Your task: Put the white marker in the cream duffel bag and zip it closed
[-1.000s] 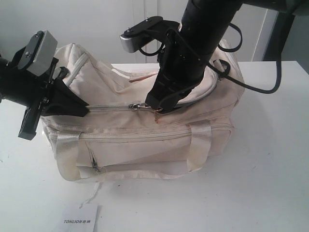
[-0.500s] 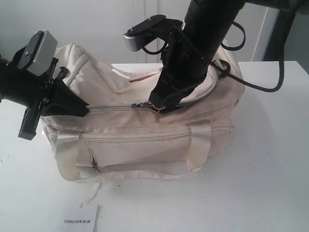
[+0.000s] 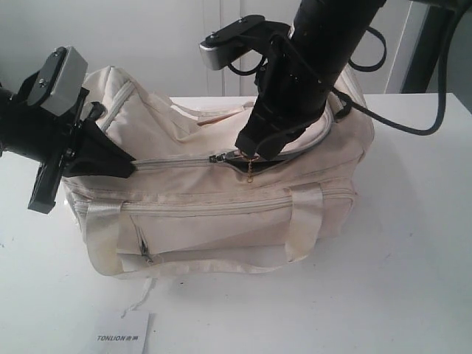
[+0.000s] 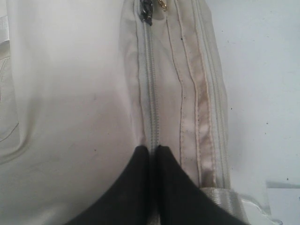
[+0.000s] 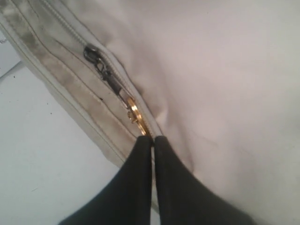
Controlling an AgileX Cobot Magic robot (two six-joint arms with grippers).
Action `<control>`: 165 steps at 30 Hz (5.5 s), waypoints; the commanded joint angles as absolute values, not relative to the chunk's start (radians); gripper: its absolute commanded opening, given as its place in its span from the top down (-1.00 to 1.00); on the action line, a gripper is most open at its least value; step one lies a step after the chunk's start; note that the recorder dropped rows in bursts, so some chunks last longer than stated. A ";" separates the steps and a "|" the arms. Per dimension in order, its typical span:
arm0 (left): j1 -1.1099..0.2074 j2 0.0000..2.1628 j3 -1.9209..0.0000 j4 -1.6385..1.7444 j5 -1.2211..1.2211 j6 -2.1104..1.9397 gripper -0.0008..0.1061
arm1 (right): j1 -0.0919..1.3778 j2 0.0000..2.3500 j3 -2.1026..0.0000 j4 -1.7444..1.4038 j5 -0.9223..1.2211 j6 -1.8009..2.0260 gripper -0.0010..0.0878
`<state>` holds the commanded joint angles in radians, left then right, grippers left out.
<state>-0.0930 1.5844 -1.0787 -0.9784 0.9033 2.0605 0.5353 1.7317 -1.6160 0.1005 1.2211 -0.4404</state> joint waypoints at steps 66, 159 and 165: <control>-0.093 1.558 -1.108 -1.092 1.094 1.543 -0.36 | 0.446 1.716 -1.546 0.270 1.221 -0.546 0.98; -0.432 1.482 -1.078 -1.154 0.564 1.722 0.12 | 0.446 1.696 -1.546 0.211 1.221 -0.553 0.98; -0.432 1.539 -1.082 -1.167 0.537 1.722 -0.39 | 0.446 1.696 -1.546 0.217 1.221 -0.553 0.98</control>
<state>-0.4316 1.5387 -1.0822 -1.1670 0.5368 1.7225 0.4460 1.6959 -1.5465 0.2173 1.2211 -0.5525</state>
